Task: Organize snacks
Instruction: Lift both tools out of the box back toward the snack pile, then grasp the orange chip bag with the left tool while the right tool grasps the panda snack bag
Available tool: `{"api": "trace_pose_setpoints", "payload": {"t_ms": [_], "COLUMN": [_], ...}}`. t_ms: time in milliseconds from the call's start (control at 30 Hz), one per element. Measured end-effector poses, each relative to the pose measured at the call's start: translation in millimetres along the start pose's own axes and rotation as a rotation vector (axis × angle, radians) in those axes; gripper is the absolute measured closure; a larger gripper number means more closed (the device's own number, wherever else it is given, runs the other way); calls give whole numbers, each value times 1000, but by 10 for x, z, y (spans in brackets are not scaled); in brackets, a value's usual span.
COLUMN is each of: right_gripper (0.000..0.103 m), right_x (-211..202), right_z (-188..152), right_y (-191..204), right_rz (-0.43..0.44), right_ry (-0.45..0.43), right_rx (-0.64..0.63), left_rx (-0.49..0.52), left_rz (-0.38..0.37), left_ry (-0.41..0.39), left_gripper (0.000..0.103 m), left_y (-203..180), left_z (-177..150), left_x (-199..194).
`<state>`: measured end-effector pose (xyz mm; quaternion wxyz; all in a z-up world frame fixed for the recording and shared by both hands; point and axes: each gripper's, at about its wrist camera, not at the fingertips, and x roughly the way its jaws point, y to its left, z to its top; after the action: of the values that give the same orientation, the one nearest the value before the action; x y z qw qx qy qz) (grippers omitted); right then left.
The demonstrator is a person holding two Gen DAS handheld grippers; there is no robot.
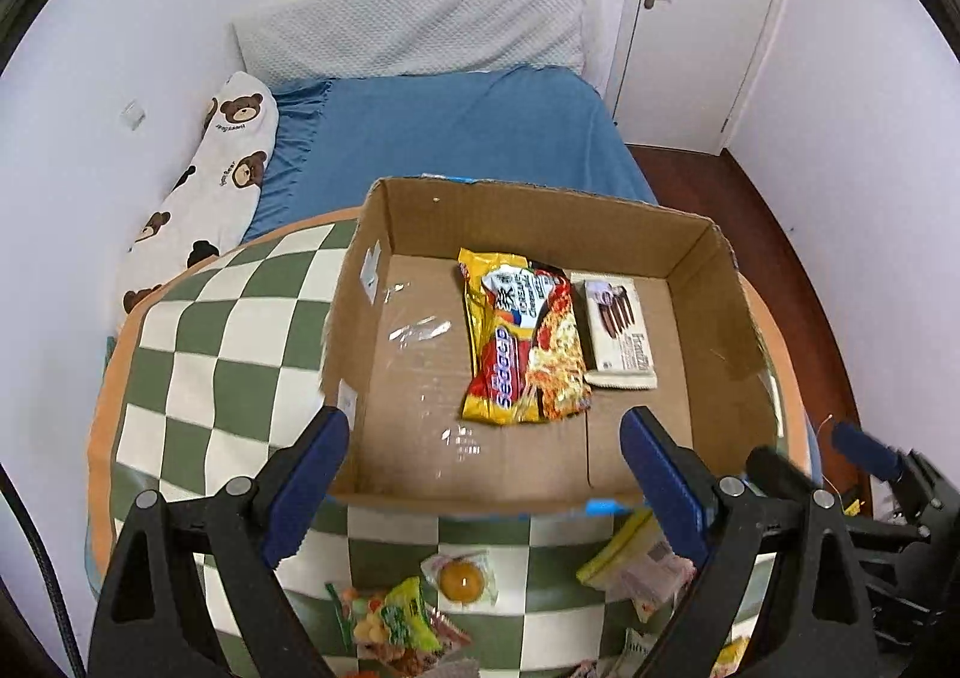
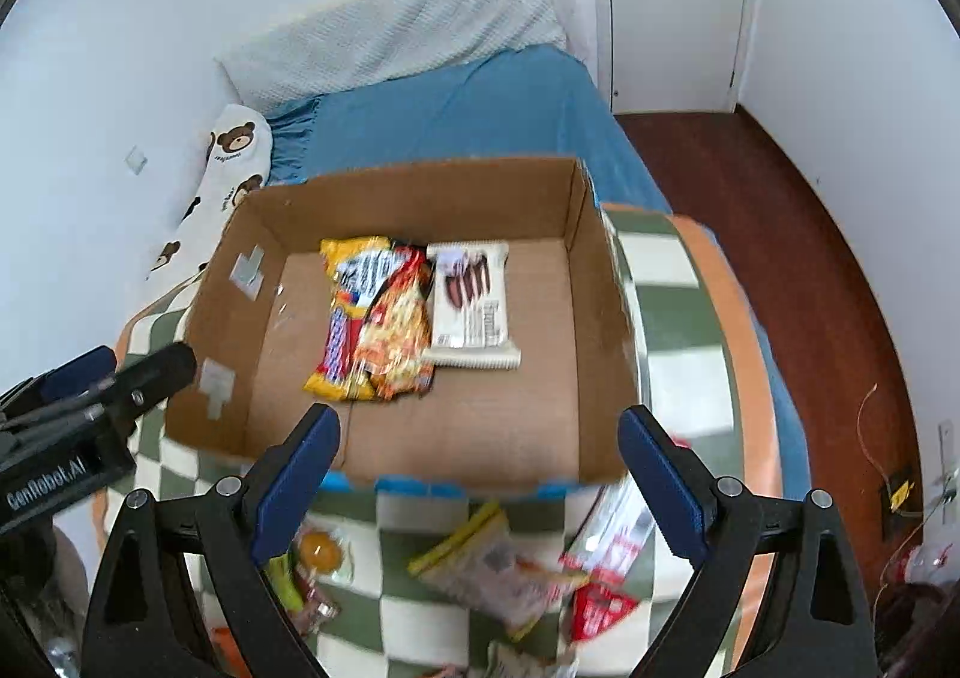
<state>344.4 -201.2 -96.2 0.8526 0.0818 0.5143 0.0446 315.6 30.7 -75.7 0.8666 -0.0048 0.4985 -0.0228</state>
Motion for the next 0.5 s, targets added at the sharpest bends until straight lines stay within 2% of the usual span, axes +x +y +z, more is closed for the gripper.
{"api": "trace_pose_setpoints", "payload": {"t_ms": [133, 300, 400, 433, 500], "right_gripper": [7, 7, 7, 7, 7], "right_x": [12, 305, 480, 539, 653], "right_z": [-328, -1019, -1356, -1453, -1644], "right_y": [-3, 73, 113, 128, 161], "right_rz": [27, 65, 81, 86, 94], "right_ry": [81, 264, 339, 364, 414], "right_rx": [1, -7, 3, 6, 14], "left_rx": [32, 155, 221, 217, 144], "left_rz": [1, 83, 149, 159, 152], "left_ry": [26, 135, 255, 312, 429], "left_gripper": [10, 10, 10, 10, 10], "left_y": [114, 282, 446, 535, 759], "left_z": [-314, -952, -1492, -1670, -2006], "left_x": [-85, 56, 240, 320, 473]}}
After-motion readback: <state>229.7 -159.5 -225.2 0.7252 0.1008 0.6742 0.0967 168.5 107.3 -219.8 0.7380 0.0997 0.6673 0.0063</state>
